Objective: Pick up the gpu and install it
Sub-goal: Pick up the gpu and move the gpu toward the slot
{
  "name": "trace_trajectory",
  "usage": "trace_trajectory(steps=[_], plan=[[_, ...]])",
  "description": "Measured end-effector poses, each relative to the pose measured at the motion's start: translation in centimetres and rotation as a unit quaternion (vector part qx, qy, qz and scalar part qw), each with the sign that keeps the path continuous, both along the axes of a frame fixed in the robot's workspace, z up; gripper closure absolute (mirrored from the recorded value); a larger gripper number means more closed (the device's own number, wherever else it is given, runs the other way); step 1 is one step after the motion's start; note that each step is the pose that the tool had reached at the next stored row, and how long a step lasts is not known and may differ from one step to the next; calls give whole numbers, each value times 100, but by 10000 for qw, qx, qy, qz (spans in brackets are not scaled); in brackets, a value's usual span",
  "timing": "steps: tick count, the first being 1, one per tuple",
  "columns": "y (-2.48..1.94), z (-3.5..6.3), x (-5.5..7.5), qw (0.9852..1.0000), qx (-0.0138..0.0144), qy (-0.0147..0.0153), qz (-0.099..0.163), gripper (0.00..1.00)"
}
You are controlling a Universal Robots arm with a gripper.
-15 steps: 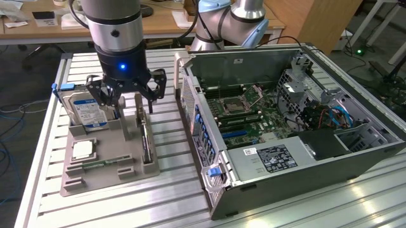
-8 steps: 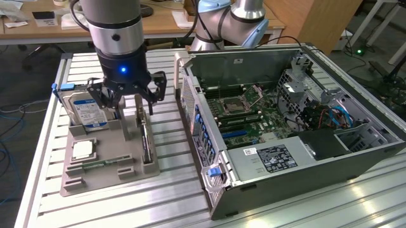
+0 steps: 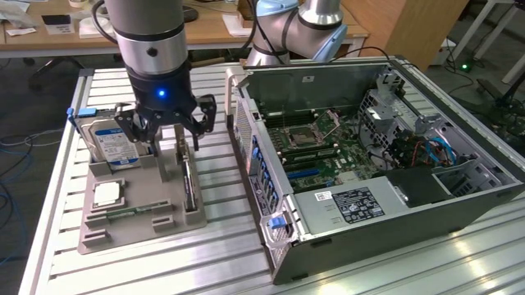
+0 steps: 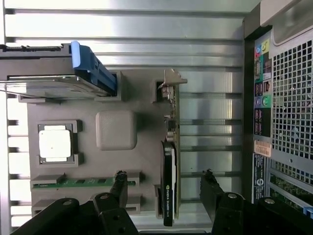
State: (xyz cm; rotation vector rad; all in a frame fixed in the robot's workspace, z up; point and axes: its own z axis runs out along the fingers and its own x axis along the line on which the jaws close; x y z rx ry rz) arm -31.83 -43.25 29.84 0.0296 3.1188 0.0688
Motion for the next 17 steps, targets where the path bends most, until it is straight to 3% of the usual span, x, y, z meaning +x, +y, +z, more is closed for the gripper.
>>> trace_trajectory(steps=[6,17], plan=[[-22,-43,0,10000,0,-1,2,29],[-25,-147,2,10000,0,1,3,29]])
